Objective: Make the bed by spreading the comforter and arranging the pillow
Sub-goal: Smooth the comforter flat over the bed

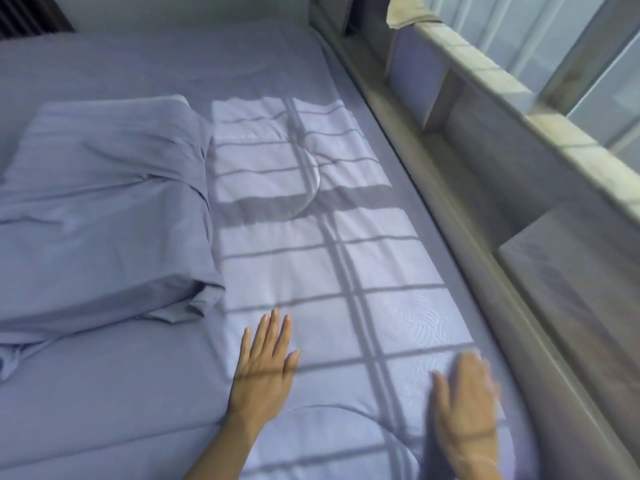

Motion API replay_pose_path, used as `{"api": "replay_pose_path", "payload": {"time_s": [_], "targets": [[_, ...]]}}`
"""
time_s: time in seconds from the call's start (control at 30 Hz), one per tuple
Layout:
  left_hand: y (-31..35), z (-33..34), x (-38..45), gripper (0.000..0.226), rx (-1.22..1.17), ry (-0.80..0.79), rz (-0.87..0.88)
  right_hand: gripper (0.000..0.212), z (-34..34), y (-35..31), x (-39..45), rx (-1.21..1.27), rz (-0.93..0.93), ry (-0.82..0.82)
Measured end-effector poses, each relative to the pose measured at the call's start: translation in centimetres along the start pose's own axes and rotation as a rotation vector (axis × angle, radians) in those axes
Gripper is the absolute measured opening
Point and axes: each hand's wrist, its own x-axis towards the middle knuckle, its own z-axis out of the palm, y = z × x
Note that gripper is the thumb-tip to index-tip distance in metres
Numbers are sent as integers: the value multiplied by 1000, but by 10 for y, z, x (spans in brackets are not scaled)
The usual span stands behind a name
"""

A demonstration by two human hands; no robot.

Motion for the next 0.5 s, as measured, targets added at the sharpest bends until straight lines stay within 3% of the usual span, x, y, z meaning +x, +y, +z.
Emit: {"api": "replay_pose_path", "payload": {"time_s": [0.13,0.2,0.23,0.33,0.4,0.5], "targets": [[-1,1,0,54,-13,-2,6,57,20,-108,23,96,-432,-215],[-2,0,1,55,-18,9,17,56,37,-113,44,26,-575,-283],[-2,-1,1,55,-19,8,25,57,43,-102,56,-13,-539,-291],[-3,1,0,55,-28,16,31,68,40,-48,92,-112,-134,-231],[-1,2,0,55,-53,21,19,69,27,-32,109,-166,34,-236],[-2,4,0,55,-63,44,7,58,22,-67,129,-186,-146,-220]]}}
